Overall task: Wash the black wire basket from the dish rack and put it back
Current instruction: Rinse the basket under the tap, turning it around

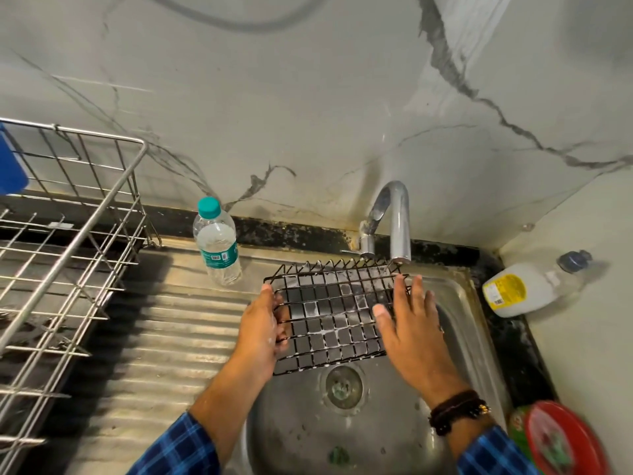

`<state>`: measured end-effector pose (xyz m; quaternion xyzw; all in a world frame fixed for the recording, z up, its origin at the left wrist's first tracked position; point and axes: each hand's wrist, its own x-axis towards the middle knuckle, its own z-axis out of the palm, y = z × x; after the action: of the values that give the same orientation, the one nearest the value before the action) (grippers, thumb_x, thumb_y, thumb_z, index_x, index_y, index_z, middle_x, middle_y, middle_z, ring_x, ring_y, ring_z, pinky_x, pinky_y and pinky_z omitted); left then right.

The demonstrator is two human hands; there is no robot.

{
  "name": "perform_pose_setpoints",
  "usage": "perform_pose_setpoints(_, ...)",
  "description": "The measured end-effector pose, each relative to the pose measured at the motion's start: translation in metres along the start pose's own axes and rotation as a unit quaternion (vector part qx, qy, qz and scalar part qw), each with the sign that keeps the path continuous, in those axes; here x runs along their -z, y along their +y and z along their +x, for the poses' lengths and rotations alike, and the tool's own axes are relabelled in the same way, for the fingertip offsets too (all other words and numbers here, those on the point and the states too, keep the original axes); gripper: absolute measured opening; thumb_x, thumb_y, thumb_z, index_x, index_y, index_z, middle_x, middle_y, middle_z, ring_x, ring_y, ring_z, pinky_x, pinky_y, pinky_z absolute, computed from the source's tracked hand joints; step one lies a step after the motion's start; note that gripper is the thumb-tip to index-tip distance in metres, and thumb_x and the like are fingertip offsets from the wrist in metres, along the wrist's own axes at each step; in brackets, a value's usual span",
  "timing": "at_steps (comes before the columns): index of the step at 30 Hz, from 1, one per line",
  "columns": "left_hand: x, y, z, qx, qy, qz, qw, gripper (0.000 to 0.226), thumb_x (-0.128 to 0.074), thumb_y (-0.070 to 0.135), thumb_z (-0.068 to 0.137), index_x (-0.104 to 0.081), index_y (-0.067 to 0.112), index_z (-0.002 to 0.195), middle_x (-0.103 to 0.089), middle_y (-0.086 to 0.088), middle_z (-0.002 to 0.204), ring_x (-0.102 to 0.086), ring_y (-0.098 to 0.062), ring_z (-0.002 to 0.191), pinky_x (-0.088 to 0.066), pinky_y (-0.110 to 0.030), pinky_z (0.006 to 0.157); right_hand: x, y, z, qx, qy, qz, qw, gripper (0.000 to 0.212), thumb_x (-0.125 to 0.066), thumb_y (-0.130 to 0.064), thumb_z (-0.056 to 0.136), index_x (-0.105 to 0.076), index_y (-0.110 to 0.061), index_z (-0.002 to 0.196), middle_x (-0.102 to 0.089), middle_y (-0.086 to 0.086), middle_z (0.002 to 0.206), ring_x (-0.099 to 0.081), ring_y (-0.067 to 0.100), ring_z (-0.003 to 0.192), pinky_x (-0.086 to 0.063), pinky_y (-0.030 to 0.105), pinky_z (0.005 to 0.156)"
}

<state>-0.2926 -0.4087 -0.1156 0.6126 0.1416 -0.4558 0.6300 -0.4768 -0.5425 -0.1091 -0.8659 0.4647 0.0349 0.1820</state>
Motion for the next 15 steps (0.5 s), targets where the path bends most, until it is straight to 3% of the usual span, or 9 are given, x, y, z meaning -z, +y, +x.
perform_pose_setpoints(3,-0.013,-0.001,-0.008,-0.031,-0.026,0.048,0.998,0.039,-0.039,0.051,0.104,-0.057,0.02,0.088,-0.042,0.006,0.055,-0.032,-0.008,0.042,-0.023,-0.019,0.039,-0.006,-0.037,-0.011,0.052,0.009,-0.044,0.998,0.083,0.005,-0.07,0.086,0.022,-0.026,0.154,0.033,0.014,0.158,0.026,0.034,0.147,0.009,0.058,0.119)
perform_pose_setpoints(6,-0.023,-0.005,-0.015,-0.094,-0.035,0.115,0.988,0.042,-0.035,0.045,0.107,-0.057,0.018,0.084,-0.042,0.005,0.051,-0.035,-0.012,0.046,-0.026,-0.021,0.049,-0.007,-0.066,-0.015,0.171,0.002,-0.061,0.983,0.073,0.001,-0.065,0.093,0.024,-0.031,0.154,0.035,0.005,0.159,0.031,0.024,0.147,0.018,0.054,0.118)
perform_pose_setpoints(7,-0.023,-0.007,-0.017,-0.11,-0.042,0.125,0.985,0.043,-0.034,0.045,0.107,-0.056,0.018,0.081,-0.042,0.006,0.049,-0.035,-0.012,0.046,-0.027,-0.022,0.05,-0.005,-0.068,-0.011,0.196,0.01,-0.064,0.978,0.069,-0.001,-0.063,0.095,0.019,-0.034,0.155,0.028,0.002,0.162,0.026,0.02,0.149,0.015,0.054,0.119)
perform_pose_setpoints(9,-0.019,-0.01,-0.018,-0.138,-0.062,0.131,0.98,0.043,-0.035,0.044,0.107,-0.055,0.019,0.079,-0.041,0.008,0.047,-0.034,-0.01,0.044,-0.026,-0.022,0.047,0.001,-0.063,-0.001,0.209,0.06,-0.065,0.974,0.061,-0.007,-0.059,0.099,-0.001,-0.04,0.157,-0.004,-0.003,0.167,0.0,0.016,0.154,-0.001,0.054,0.123)
perform_pose_setpoints(11,-0.014,-0.012,-0.021,-0.185,-0.082,0.144,0.969,0.044,-0.034,0.042,0.107,-0.055,0.019,0.077,-0.043,0.01,0.047,-0.035,-0.008,0.045,-0.027,-0.024,0.045,0.007,-0.051,0.006,0.185,0.117,-0.037,0.975,0.055,-0.018,-0.054,0.102,-0.027,-0.034,0.153,-0.035,-0.004,0.157,-0.029,0.015,0.146,-0.022,0.048,0.121)
perform_pose_setpoints(13,-0.015,-0.016,-0.022,-0.235,-0.104,0.168,0.952,0.046,-0.032,0.039,0.107,-0.054,0.017,0.073,-0.044,0.008,0.051,-0.036,-0.01,0.049,-0.029,-0.025,0.045,0.008,-0.039,0.011,0.14,0.155,0.026,0.978,0.049,-0.028,-0.047,0.104,-0.046,-0.021,0.142,-0.048,0.0,0.144,-0.04,0.014,0.134,-0.031,0.037,0.117)
perform_pose_setpoints(15,-0.018,-0.023,-0.019,-0.28,-0.116,0.188,0.934,0.045,-0.032,0.038,0.107,-0.053,0.016,0.074,-0.046,0.004,0.058,-0.038,-0.014,0.054,-0.031,-0.027,0.049,0.007,-0.032,0.012,0.094,0.194,0.078,0.973,0.043,-0.032,-0.038,0.105,-0.058,-0.012,0.128,-0.052,0.004,0.134,-0.043,0.012,0.126,-0.035,0.037,0.115)
